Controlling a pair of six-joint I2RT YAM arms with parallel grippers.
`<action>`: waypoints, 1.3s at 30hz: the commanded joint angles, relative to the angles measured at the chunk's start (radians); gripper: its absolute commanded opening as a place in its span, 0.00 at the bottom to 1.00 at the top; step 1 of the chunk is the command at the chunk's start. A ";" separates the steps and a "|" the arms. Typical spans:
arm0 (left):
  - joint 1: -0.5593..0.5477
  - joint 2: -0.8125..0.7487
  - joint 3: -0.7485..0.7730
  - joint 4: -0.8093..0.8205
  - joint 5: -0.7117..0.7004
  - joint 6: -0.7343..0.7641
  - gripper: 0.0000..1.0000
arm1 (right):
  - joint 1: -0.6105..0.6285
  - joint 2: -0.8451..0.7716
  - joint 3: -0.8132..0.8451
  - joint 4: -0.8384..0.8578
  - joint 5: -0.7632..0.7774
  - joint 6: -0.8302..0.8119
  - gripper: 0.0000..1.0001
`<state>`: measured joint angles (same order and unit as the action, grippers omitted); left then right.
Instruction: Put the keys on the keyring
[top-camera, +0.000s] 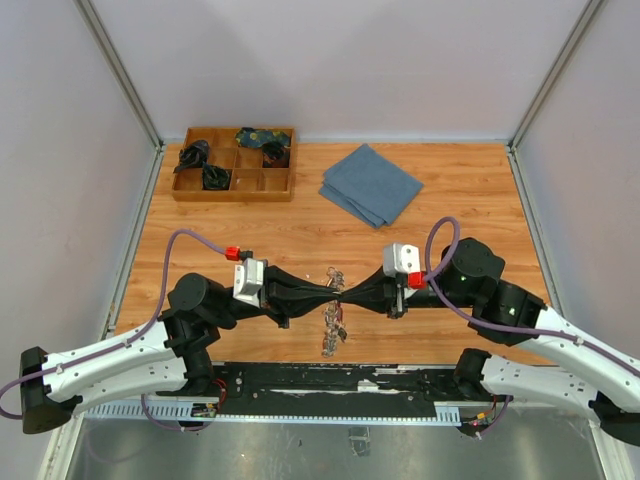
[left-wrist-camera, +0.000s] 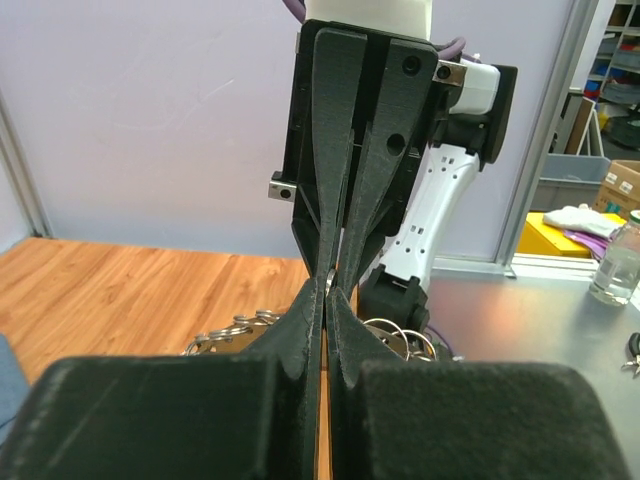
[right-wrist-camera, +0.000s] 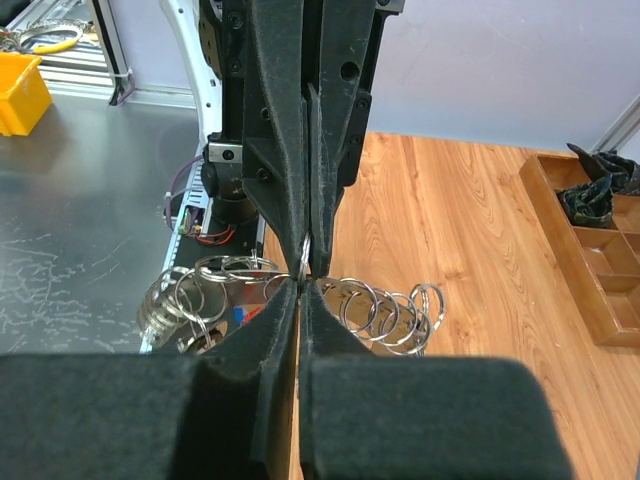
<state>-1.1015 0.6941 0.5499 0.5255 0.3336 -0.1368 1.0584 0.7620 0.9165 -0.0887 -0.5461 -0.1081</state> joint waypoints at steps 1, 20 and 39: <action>0.004 0.005 0.041 0.065 0.013 -0.002 0.01 | 0.023 0.021 0.089 -0.062 -0.002 -0.016 0.00; 0.004 0.047 0.122 -0.149 -0.091 0.087 0.43 | 0.040 0.414 0.760 -1.082 0.214 -0.257 0.00; 0.003 0.191 0.203 -0.252 0.095 0.143 0.39 | 0.089 0.438 0.776 -1.076 0.224 -0.263 0.00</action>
<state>-1.1015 0.8749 0.7036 0.2752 0.3737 -0.0147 1.1316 1.2194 1.6642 -1.1839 -0.3283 -0.3607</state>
